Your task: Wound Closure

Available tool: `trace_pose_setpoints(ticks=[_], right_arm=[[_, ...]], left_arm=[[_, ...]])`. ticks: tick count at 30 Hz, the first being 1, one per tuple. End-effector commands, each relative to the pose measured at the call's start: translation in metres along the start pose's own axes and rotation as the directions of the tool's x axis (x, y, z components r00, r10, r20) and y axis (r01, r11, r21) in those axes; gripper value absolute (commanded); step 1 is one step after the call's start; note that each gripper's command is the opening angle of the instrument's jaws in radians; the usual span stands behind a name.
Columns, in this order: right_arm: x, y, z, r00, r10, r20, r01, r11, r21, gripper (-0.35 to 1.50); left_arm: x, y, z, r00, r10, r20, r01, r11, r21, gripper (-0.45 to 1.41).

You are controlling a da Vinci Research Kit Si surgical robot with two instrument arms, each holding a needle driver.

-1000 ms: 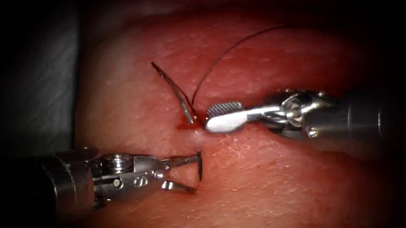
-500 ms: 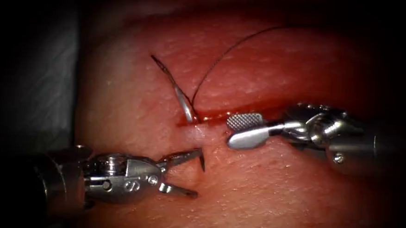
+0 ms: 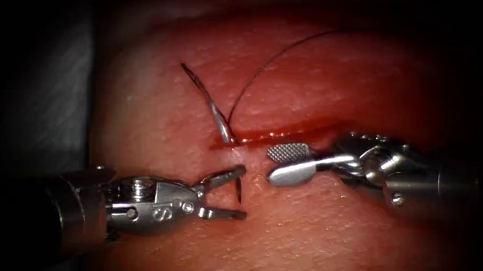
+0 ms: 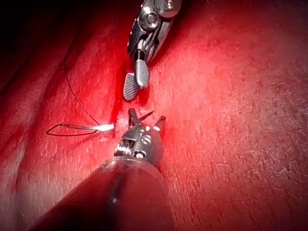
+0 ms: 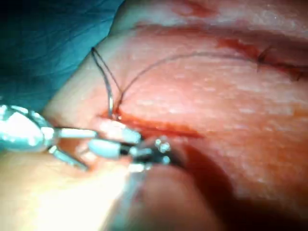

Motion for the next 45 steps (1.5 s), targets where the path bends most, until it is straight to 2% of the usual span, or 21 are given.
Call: trace_pose_setpoints(ticks=[1,8,10,11,14,16,23,24,25,26,27,28,29,30,31,32,36,39,41,42,45], right_arm=[[-0.0009,0.0001,0.0008,1.000,0.003,0.002,-0.003,1.000,0.002,0.71],[-0.0011,0.0002,0.0009,1.000,0.000,0.001,0.000,1.000,0.002,0.69],[-0.0012,0.0002,0.0009,1.000,-0.001,0.001,0.001,1.000,0.001,0.66],[-0.0014,0.0002,0.0009,1.000,-0.004,0.002,0.004,1.000,0.001,0.64],[-0.0017,0.0003,0.0009,1.000,-0.007,0.002,0.007,1.000,0.001,0.62],[-0.0018,0.0004,0.0009,1.000,-0.015,0.001,0.015,1.000,0.001,0.61],[-0.0021,0.0005,0.0011,1.000,-0.013,0.001,0.013,1.000,-0.001,0.56],[-0.0022,0.0005,0.0011,1.000,-0.014,0.001,0.014,1.000,-0.001,0.54],[-0.0022,0.0005,0.0011,1.000,-0.014,0.001,0.014,1.000,-0.001,0.54],[-0.0023,0.0005,0.0011,1.000,-0.015,0.000,0.015,1.000,-0.002,0.52],[-0.0025,0.0005,0.0012,1.000,-0.016,0.000,0.016,1.000,-0.002,0.52],[-0.0025,0.0005,0.0012,1.000,-0.016,0.000,0.016,1.000,-0.002,0.52],[-0.0025,0.0005,0.0012,1.000,-0.017,0.000,0.017,1.000,-0.002,0.52],[-0.0026,0.0005,0.0012,1.000,-0.019,0.000,0.019,1.000,-0.003,0.52],[-0.0026,0.0005,0.0012,1.000,-0.019,0.000,0.019,1.000,-0.003,0.52],[-0.0027,0.0005,0.0012,1.000,-0.019,0.000,0.019,1.000,-0.003,0.54],[-0.0028,0.0005,0.0012,1.000,-0.020,0.003,0.020,1.000,-0.004,0.64],[-0.0029,0.0006,0.0010,0.996,-0.080,0.026,0.080,0.996,-0.023,0.76],[-0.0030,0.0007,0.0010,0.994,-0.101,0.040,0.103,0.994,-0.036,0.77],[-0.0032,0.0008,0.0010,0.989,-0.131,0.064,0.135,0.989,-0.056,0.77],[-0.0034,0.0010,0.0012,0.972,-0.211,0.108,0.220,0.972,-0.085,0.74]], left_arm=[[-0.0003,0.0004,0.0008,1.000,-0.001,-0.002,0.001,1.000,0.000,0.41],[-0.0012,0.0001,0.0015,0.999,0.001,-0.043,0.001,0.999,0.046,0.26],[-0.0013,0.0001,0.0017,0.998,0.001,-0.059,0.003,0.998,0.061,-0.10],[-0.0014,0.0001,0.0018,0.996,-0.018,-0.082,0.023,0.998,0.063,-0.45],[-0.0012,0.0002,0.0017,0.985,-0.104,-0.140,0.106,0.994,0.008,-0.45],[-0.0011,0.0003,0.0017,0.971,-0.176,-0.161,0.178,0.984,-0.003,-0.45],[-0.0008,-0.0002,0.0013,0.921,-0.310,-0.234,0.308,0.950,-0.047,-0.45],[-0.0007,-0.0005,0.0011,0.888,-0.384,-0.252,0.378,0.923,-0.075,-0.45],[-0.0007,-0.0005,0.0011,0.888,-0.384,-0.252,0.378,0.923,-0.075,-0.45],[-0.0006,-0.0006,0.0010,0.870,-0.423,-0.254,0.413,0.906,-0.094,-0.45],[-0.0006,-0.0007,0.0008,0.822,-0.508,-0.256,0.488,0.861,-0.140,-0.45],[-0.0006,-0.0007,0.0008,0.822,-0.508,-0.256,0.488,0.861,-0.140,-0.45],[-0.0006,-0.0006,0.0007,0.797,-0.548,-0.253,0.524,0.836,-0.162,-0.45],[-0.0005,-0.0005,0.0005,0.736,-0.633,-0.239,0.594,0.774,-0.220,-0.45],[-0.0005,-0.0005,0.0005,0.736,-0.633,-0.239,0.594,0.774,-0.220,-0.45],[-0.0005,-0.0002,0.0004,0.688,-0.693,-0.217,0.644,0.720,-0.259,-0.45],[-0.0004,0.0000,0.0001,0.661,-0.724,-0.197,0.664,0.687,-0.296,-0.45],[0.0001,0.0001,-0.0004,0.583,-0.798,-0.151,0.721,0.594,-0.357,-0.45],[0.0002,0.0000,-0.0005,0.573,-0.806,-0.145,0.728,0.582,-0.362,-0.45],[0.0007,0.0000,-0.0009,0.540,-0.833,-0.121,0.750,0.542,-0.379,-0.45],[0.0015,-0.0002,-0.0014,0.479,-0.872,-0.094,0.782,0.473,-0.406,-0.45]])
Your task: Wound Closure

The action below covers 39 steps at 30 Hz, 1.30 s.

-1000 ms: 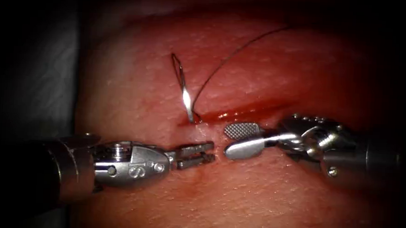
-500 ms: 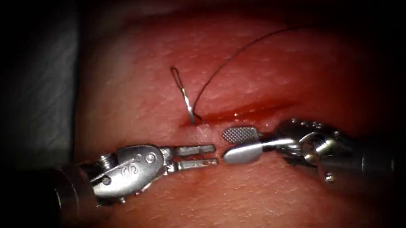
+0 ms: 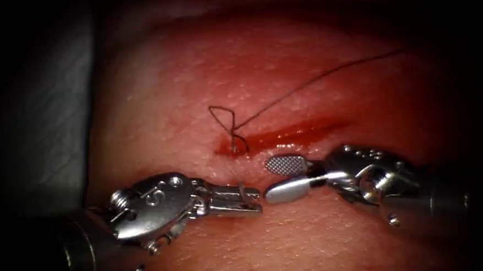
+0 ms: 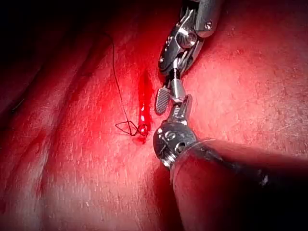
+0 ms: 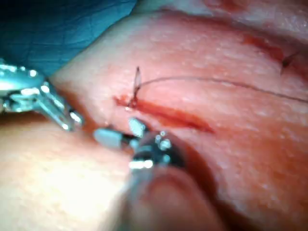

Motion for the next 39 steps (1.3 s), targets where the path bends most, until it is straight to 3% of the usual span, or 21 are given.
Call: trace_pose_setpoints(ticks=[1,5,10,13,21,27,28,30,32,33,34,39], right_arm=[[-0.0010,0.0001,0.0009,1.000,-0.020,0.019,0.021,1.000,-0.013,0.72],[-0.0010,0.0004,0.0009,0.991,-0.113,0.067,0.116,0.992,-0.049,0.54],[-0.0008,0.0006,0.0011,0.983,-0.153,0.103,0.167,0.975,-0.144,0.40],[-0.0008,0.0008,0.0013,0.978,-0.165,0.127,0.188,0.963,-0.196,0.39],[-0.0014,0.0013,0.0017,0.976,-0.158,0.153,0.189,0.957,-0.219,0.37],[-0.0015,0.0013,0.0016,0.975,-0.159,0.153,0.190,0.957,-0.218,0.35],[-0.0015,0.0013,0.0016,0.975,-0.159,0.153,0.190,0.957,-0.217,0.35],[-0.0016,0.0013,0.0016,0.975,-0.159,0.153,0.191,0.957,-0.217,0.35],[-0.0017,0.0012,0.0016,0.973,-0.172,0.157,0.203,0.957,-0.210,0.44],[-0.0017,0.0012,0.0016,0.973,-0.172,0.157,0.203,0.957,-0.210,0.44],[-0.0020,0.0011,0.0017,0.970,-0.185,0.160,0.216,0.954,-0.206,0.45],[-0.0024,0.0010,0.0019,0.964,-0.211,0.164,0.242,0.949,-0.201,0.47]], left_arm=[[-0.0004,-0.0001,0.0006,1.000,-0.021,-0.008,0.021,1.000,-0.011,-0.45],[0.0007,0.0013,0.0001,0.992,-0.127,-0.028,0.125,0.990,-0.059,-0.45],[0.0015,0.0023,-0.0002,0.985,-0.170,-0.040,0.165,0.982,-0.096,-0.45],[0.0019,0.0029,-0.0004,0.982,-0.184,-0.036,0.180,0.978,-0.105,-0.45],[0.0028,0.0050,-0.0009,0.980,-0.199,-0.028,0.194,0.973,-0.129,-0.45],[0.0036,0.0062,-0.0013,0.998,0.015,-0.060,-0.023,0.990,-0.136,-0.45],[0.0039,0.0066,-0.0014,0.982,0.165,-0.089,-0.175,0.976,-0.129,-0.45],[0.0043,0.0068,-0.0015,0.956,0.280,-0.088,-0.290,0.949,-0.123,-0.45],[0.0048,0.0070,-0.0017,0.892,0.447,-0.062,-0.451,0.890,-0.068,-0.45],[0.0048,0.0070,-0.0017,0.892,0.447,-0.062,-0.451,0.890,-0.068,-0.45],[0.0053,0.0071,-0.0020,0.836,0.548,-0.027,-0.548,0.836,-0.029,-0.45],[0.0067,0.0074,-0.0027,0.741,0.672,-0.006,-0.672,0.741,0.026,-0.45]])
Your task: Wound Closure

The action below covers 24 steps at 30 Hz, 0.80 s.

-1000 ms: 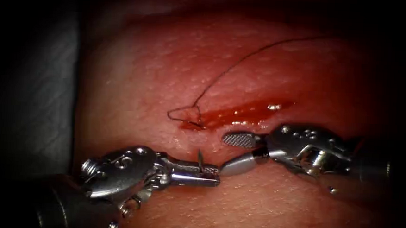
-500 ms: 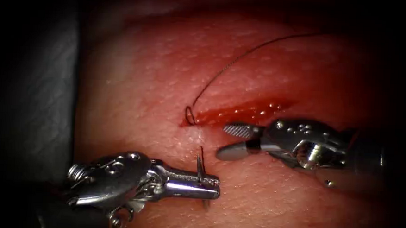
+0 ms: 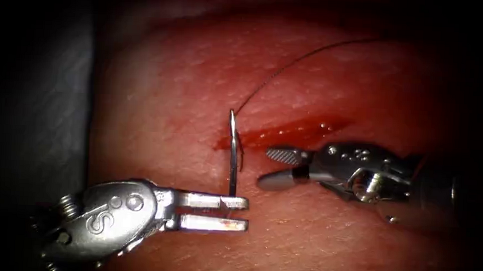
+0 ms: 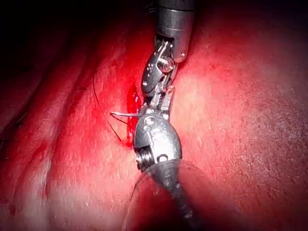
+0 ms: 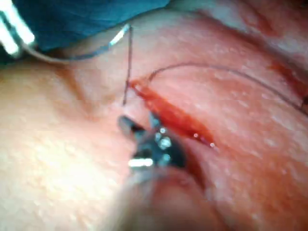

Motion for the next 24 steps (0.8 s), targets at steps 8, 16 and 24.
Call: trace_pose_setpoints(ticks=[8,16,24], right_arm=[[0.0011,-0.0013,0.0005,0.994,-0.105,-0.023,0.105,0.994,0.007,0.72],[0.0033,-0.0030,0.0016,0.986,-0.155,-0.054,0.156,0.987,0.030,0.35],[0.0036,-0.0031,0.0023,0.983,-0.174,-0.058,0.175,0.984,0.018,0.34]], left_arm=[[0.0021,0.0007,-0.0020,0.998,0.062,0.016,-0.063,0.998,0.030,-0.45],[0.0012,0.0019,-0.0030,0.996,0.077,0.050,-0.077,0.997,0.003,-0.45],[0.0021,0.0023,-0.0033,0.997,0.067,0.048,-0.067,0.998,-0.005,-0.45]])
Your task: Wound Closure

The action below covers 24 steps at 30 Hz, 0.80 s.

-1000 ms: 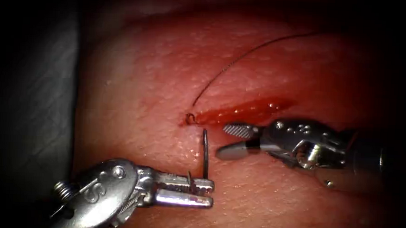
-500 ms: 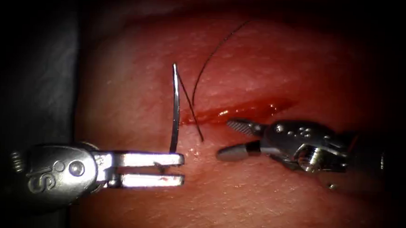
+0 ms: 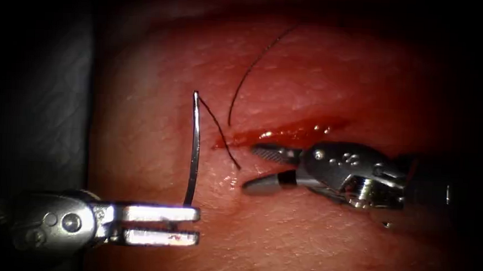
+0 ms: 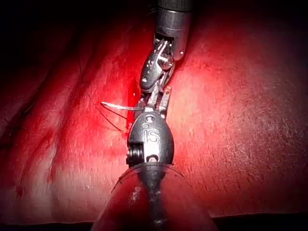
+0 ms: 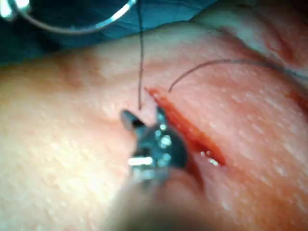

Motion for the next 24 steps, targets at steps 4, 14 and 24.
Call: trace_pose_setpoints(ticks=[4,14,24], right_arm=[[-0.0002,-0.0007,0.0017,1.000,-0.005,-0.002,0.005,1.000,-0.005,0.35],[0.0002,-0.0013,0.0034,0.999,-0.037,-0.005,0.037,0.999,0.011,0.04],[-0.0002,-0.0018,0.0016,0.997,-0.081,0.002,0.081,0.996,0.023,-0.35]], left_arm=[[-0.0003,0.0003,0.0006,1.000,-0.006,-0.002,0.006,1.000,-0.004,-0.45],[-0.0003,0.0002,0.0006,1.000,-0.006,-0.004,0.006,1.000,-0.007,-0.45],[-0.0010,-0.0006,0.0007,1.000,-0.001,0.011,0.001,1.000,0.018,-0.45]])
